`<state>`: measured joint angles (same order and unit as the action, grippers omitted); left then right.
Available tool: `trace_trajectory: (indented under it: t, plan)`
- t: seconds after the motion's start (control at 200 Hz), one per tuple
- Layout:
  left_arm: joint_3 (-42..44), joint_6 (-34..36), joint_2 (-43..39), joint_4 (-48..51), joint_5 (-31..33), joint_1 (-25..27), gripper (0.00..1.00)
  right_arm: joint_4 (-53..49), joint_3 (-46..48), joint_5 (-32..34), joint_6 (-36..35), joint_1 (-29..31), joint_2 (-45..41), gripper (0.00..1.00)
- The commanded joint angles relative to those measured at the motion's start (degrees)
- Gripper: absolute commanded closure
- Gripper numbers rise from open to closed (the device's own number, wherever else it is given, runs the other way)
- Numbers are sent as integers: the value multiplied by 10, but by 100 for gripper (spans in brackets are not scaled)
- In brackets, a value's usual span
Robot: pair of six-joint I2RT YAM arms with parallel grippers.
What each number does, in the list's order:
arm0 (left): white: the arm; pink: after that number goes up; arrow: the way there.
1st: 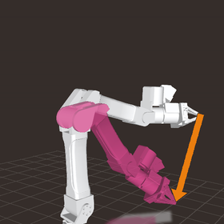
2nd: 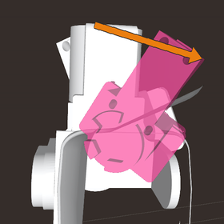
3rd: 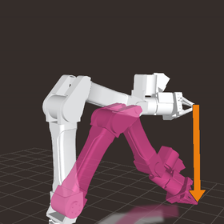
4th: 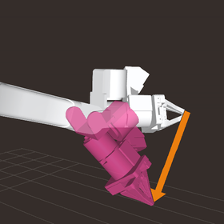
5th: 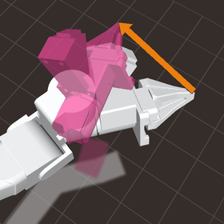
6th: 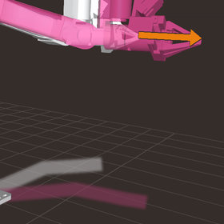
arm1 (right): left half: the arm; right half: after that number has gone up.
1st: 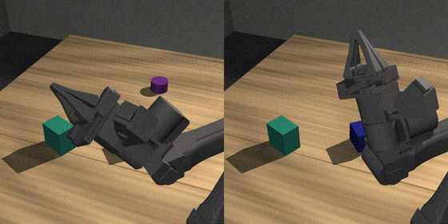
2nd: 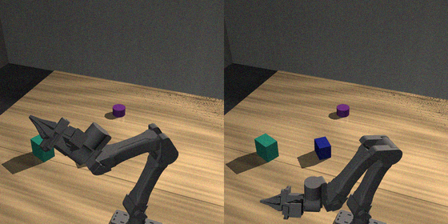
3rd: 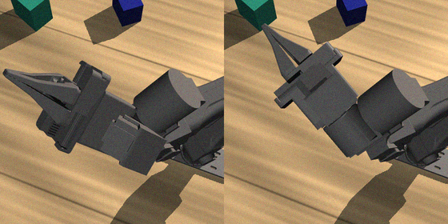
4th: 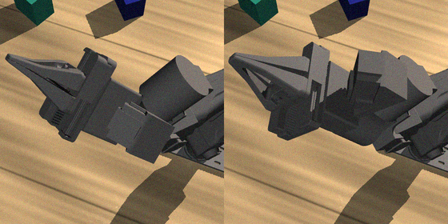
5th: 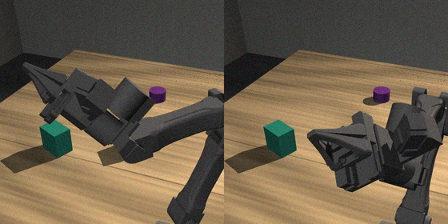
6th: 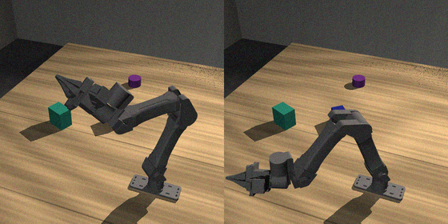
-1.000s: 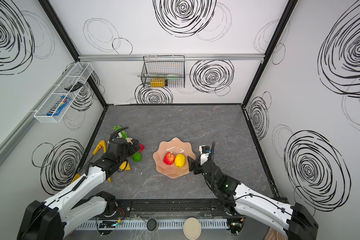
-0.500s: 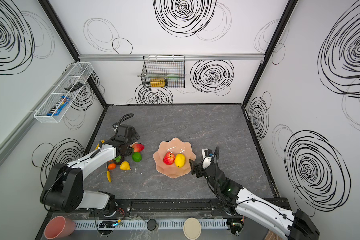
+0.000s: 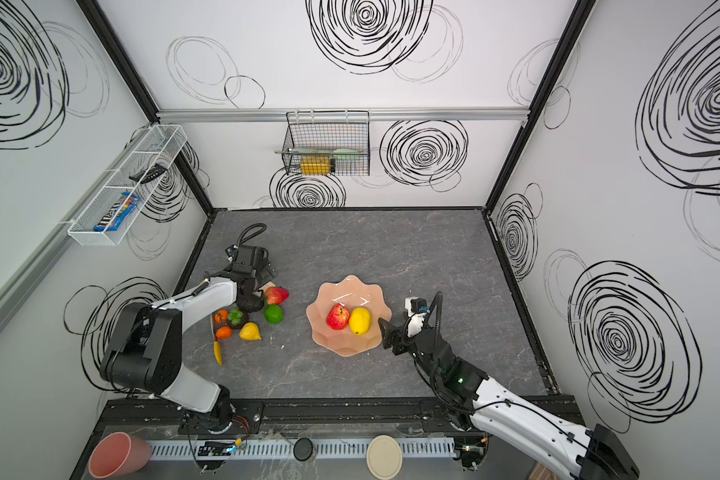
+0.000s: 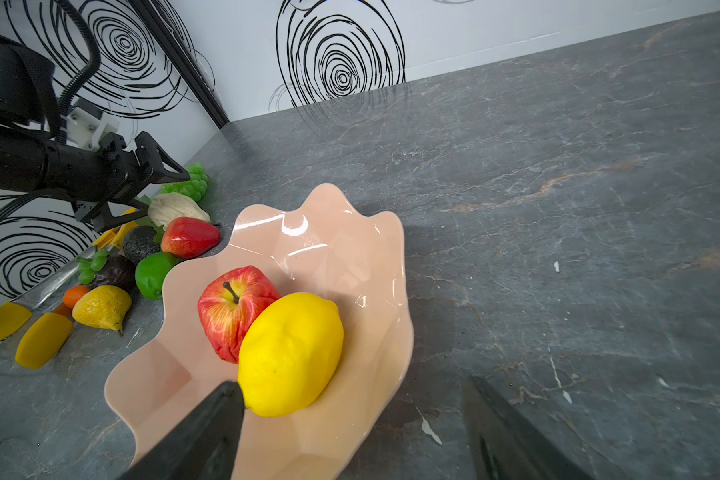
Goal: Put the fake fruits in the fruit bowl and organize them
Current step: 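Lower the left gripper over the cream-coloured bun and close on it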
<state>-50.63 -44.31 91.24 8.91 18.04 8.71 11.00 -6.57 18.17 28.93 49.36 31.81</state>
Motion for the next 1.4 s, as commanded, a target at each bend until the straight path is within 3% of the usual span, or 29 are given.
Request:
trace_trajectory:
  t: [0.0,0.345,0.665,1.011,1.396]
  plan:
    - [-33,14,23,-15,-30,3,4,13,7,-2,9,-5,-2,14]
    - [-103,46,75,-32,-93,34,4,16,7,0,8,-7,9,14]
    - [-61,51,17,-20,-32,30,4,21,9,-4,8,-10,13,14]
    - [-66,55,72,-35,-90,17,0,23,8,-6,7,-12,21,14]
    - [-64,52,101,-59,-124,17,22,28,9,-4,8,-13,30,14]
